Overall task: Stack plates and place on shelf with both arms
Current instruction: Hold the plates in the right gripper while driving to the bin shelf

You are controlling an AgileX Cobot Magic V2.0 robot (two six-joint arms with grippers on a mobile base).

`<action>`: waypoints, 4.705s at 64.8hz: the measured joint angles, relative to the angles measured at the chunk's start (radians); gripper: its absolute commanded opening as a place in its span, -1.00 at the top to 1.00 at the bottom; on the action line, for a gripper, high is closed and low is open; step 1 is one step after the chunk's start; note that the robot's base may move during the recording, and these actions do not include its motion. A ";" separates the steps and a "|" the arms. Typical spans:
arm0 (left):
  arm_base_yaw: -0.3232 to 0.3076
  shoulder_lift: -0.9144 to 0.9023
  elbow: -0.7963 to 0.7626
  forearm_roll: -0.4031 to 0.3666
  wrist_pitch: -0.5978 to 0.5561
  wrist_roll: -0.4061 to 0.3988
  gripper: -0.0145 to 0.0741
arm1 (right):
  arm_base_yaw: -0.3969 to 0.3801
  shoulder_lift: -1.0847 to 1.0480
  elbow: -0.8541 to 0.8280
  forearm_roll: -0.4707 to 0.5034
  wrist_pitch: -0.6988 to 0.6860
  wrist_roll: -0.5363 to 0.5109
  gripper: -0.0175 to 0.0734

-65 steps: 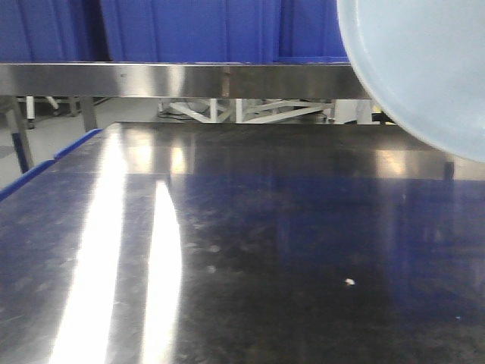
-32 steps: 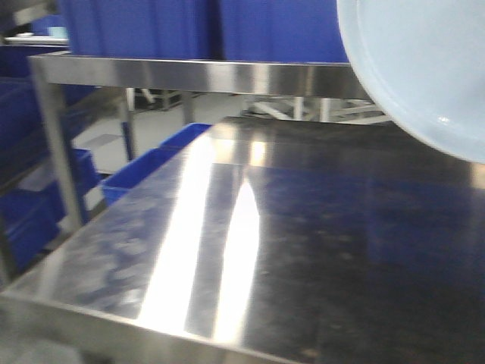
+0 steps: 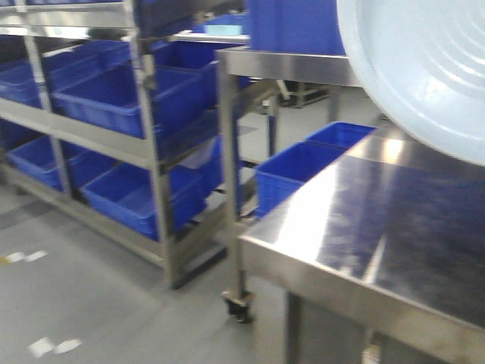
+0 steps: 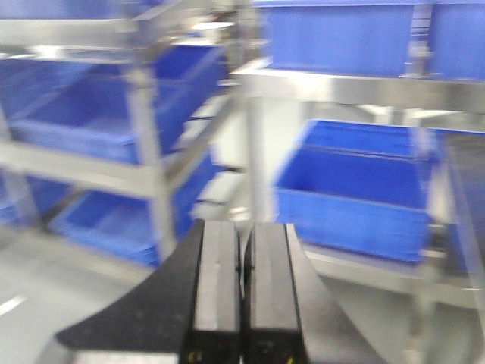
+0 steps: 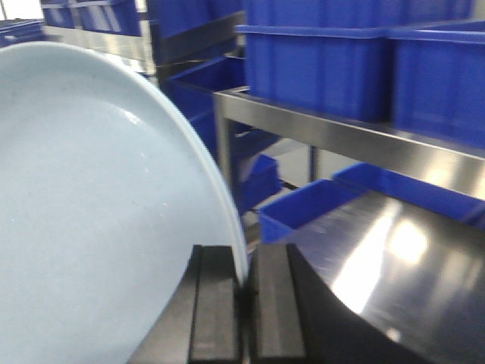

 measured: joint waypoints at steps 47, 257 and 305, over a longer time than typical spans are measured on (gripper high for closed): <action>0.000 0.000 0.000 0.000 0.000 0.000 0.49 | 0.000 0.000 0.000 0.000 0.000 0.000 0.51; 0.000 0.000 0.000 0.000 0.000 0.000 0.49 | 0.000 -0.001 0.000 0.000 0.001 0.000 0.51; 0.000 0.000 0.000 0.000 0.001 0.000 0.49 | 0.000 -0.001 0.000 0.000 0.002 -0.005 0.51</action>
